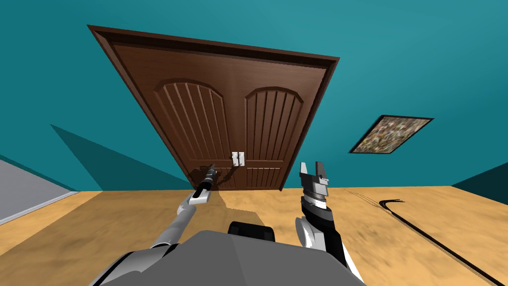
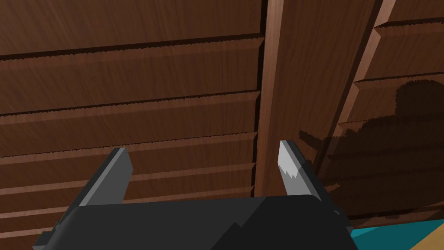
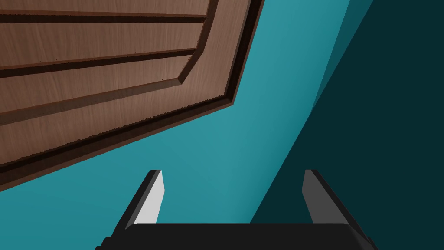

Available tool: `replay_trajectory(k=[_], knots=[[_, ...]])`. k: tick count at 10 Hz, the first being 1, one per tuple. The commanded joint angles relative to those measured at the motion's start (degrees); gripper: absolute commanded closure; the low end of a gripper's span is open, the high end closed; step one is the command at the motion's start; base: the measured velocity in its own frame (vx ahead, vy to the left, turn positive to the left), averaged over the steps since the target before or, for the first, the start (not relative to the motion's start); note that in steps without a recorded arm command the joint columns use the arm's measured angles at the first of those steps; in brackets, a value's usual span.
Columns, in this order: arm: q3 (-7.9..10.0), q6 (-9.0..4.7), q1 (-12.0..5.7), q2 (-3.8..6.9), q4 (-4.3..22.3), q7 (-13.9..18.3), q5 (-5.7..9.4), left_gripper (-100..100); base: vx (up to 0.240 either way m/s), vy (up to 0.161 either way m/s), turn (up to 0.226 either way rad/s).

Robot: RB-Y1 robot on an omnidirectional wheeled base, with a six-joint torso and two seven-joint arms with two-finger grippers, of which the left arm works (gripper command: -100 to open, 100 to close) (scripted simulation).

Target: Pull the door open

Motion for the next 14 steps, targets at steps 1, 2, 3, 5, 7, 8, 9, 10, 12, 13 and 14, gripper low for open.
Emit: replay_trajectory(k=[1,2,3,5,7,8,9,10,12,13,14], knots=[[1.38,-0.12,0.74,0.62,0.53,-0.44,0.15,-100,0.110,0.105,0.097],[1.46,-0.14,0.70,0.62,0.59,-0.48,0.15,-100,0.150,0.084,0.008],[1.43,-0.21,0.46,0.47,0.62,-0.56,0.12,-100,0.196,0.044,-0.052],[0.73,-0.35,-0.45,-0.31,0.41,-0.65,-0.04,-100,0.205,0.004,-0.106],[-0.55,-0.51,-1.78,-1.53,-0.05,-0.69,-0.30,-100,0.215,-0.054,-0.165],[-1.55,-0.61,-2.74,-2.45,-0.43,-0.70,-0.49,-100,0.190,-0.146,-0.218],[-1.55,-0.61,-2.74,-2.45,-0.43,-0.70,-0.49,-100,0.163,-0.117,-0.089],[-1.49,-0.14,-2.13,-2.10,-1.12,-0.45,-0.39,-100,0.065,-0.042,-0.003],[-1.49,-0.14,-2.13,-2.10,-1.12,-0.45,-0.39,100,-0.014,0.008,-0.005],[-1.49,-0.14,-2.13,-2.10,-1.12,-0.45,-0.39,100,-0.022,0.013,-0.020],[-1.49,-0.14,-2.13,-2.10,-1.12,-0.45,-0.39,100,-0.014,0.006,-0.007]])
